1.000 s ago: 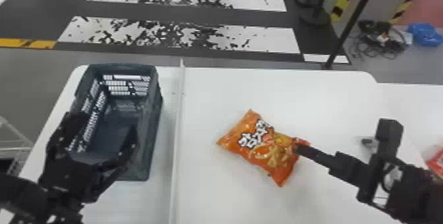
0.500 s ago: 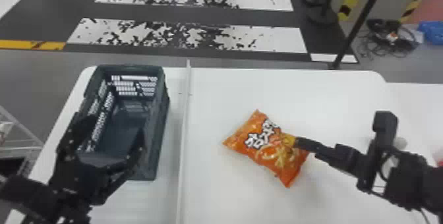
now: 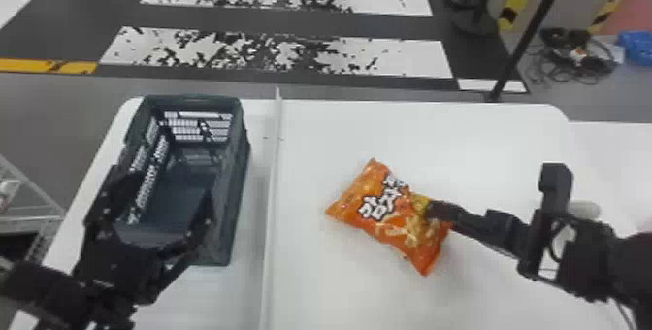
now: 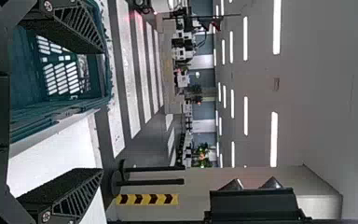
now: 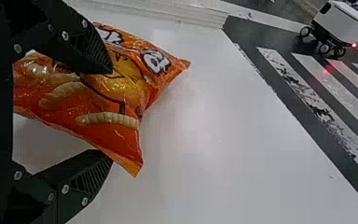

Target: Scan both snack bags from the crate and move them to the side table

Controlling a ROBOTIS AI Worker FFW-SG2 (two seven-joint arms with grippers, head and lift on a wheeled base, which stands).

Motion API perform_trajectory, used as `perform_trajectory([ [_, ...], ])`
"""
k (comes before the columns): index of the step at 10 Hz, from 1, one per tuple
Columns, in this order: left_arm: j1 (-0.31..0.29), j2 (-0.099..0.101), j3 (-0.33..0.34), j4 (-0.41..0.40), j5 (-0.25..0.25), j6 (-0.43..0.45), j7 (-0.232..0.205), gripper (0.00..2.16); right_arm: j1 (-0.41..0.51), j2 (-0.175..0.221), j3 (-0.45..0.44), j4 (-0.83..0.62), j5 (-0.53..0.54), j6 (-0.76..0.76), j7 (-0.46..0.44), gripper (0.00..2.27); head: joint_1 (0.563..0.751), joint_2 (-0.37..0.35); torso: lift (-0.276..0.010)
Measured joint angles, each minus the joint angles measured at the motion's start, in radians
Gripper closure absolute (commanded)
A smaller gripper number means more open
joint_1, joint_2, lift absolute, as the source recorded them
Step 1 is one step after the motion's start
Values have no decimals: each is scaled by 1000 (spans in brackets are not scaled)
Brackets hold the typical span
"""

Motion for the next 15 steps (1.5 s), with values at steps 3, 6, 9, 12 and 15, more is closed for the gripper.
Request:
perform_trajectory([
  [3,2,-1,4,10,1,-17,0,97,-19,-8,0,20,38,35,2,2250,695,-24,-75],
  [6,2,-2,5,19,1,-25,2,97,-2,-11,-27,5,-11,41,-10,2250,695,-29,-75],
  [9,1,-3,6,23,2,-26,7,100,48,-8,-51,-149,16,-39,-75,2250,695,-72,-75],
  [12,0,-3,6,25,2,-26,9,100,90,-26,48,-275,284,-253,-155,2246,695,-139,-75],
  [15,0,-3,6,29,3,-29,11,100,150,-33,243,-292,666,-566,-258,2250,695,-138,-75],
])
